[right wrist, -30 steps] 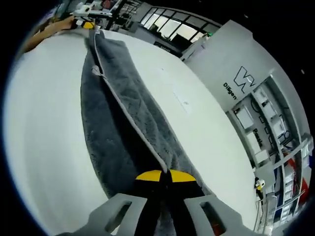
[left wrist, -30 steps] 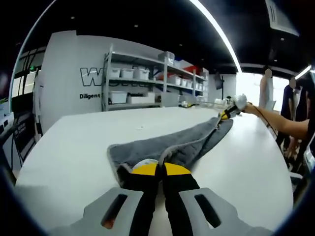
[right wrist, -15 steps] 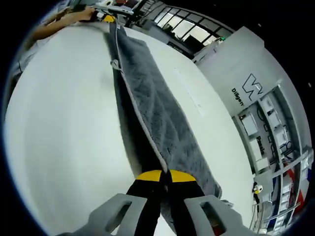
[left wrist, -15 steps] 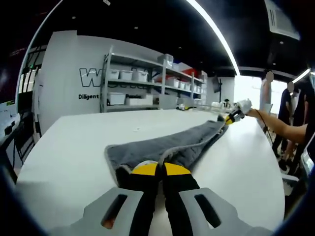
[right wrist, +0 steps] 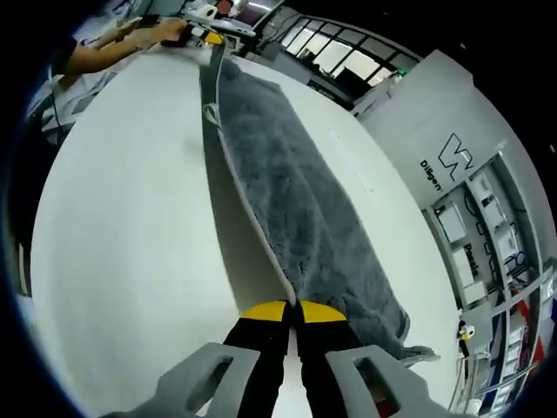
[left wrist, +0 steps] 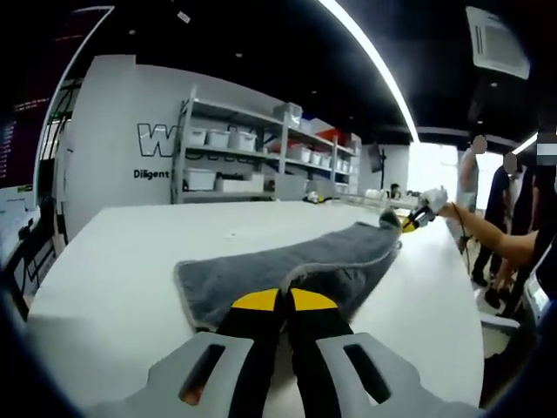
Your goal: Open the folded towel by lifting each exposed corner and separating the folded layers until the towel lies flat within the target outline without major curled edges
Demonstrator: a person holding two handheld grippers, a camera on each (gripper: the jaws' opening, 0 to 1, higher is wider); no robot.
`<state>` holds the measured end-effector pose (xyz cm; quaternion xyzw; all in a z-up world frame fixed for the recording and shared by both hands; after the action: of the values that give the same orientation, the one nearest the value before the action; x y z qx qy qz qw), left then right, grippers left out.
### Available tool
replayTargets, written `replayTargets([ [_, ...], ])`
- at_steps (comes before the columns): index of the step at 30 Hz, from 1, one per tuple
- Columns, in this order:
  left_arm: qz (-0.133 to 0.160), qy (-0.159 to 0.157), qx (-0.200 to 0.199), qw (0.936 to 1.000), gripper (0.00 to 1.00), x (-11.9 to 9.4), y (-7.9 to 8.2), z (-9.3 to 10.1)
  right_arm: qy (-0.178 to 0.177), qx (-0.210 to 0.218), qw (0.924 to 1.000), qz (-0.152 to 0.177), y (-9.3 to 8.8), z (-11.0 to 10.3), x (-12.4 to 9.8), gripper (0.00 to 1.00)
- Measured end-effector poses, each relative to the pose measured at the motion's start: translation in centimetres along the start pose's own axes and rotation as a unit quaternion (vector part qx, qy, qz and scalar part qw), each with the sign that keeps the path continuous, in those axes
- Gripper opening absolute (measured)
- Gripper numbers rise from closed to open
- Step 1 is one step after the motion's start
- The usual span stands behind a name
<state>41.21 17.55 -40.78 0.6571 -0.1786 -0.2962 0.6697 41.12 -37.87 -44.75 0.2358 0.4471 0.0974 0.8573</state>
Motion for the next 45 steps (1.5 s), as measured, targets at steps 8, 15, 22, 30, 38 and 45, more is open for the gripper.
replayTargets([
  [8, -0.006, -0.006, 0.006, 0.9999, 0.03, -1.1, -0.4, 1.2, 0.01, -0.012, 0.9999, -0.003, 0.4, -2.0, -1.3, 0.0],
  [15, -0.021, -0.015, 0.003, 0.9997, 0.03, -1.8, -0.9, 1.7, 0.039, -0.012, 0.9991, -0.009, -0.1, -4.2, -2.3, 0.0],
  [22, -0.039, -0.012, 0.014, 0.9991, 0.03, -3.0, -1.3, 2.4, 0.066, -0.012, 0.9977, -0.01, -0.5, -6.2, -3.2, 0.0],
  [30, -0.055, -0.02, 0.013, 0.9982, 0.03, -4.2, -2.7, 3.1, 0.088, -0.022, 0.9957, -0.016, -0.5, -7.4, -3.7, 0.0],
  [38, -0.064, -0.025, 0.01, 0.9976, 0.03, -4.9, -3.8, 3.7, 0.112, -0.033, 0.9928, -0.025, -0.5, -9.0, -4.5, 0.0],
  [45, -0.08, -0.023, 0.01, 0.9965, 0.03, -5.9, -4.8, 4.1, 0.134, -0.035, 0.99, -0.031, -0.5, -10.5, -5.1, 0.0],
])
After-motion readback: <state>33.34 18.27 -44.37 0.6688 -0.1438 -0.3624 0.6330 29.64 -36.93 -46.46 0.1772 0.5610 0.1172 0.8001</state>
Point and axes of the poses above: the point that each gripper's makers call its tool centre point, and the gripper's own axes: x roughly forward along the fingers, z roughly to its right, y roughly out of its top, the point moved 2 cm from there along -x, roughly backward along the fingers, and after that the axes turned 4 degrees about y, right-handed, at the moved point
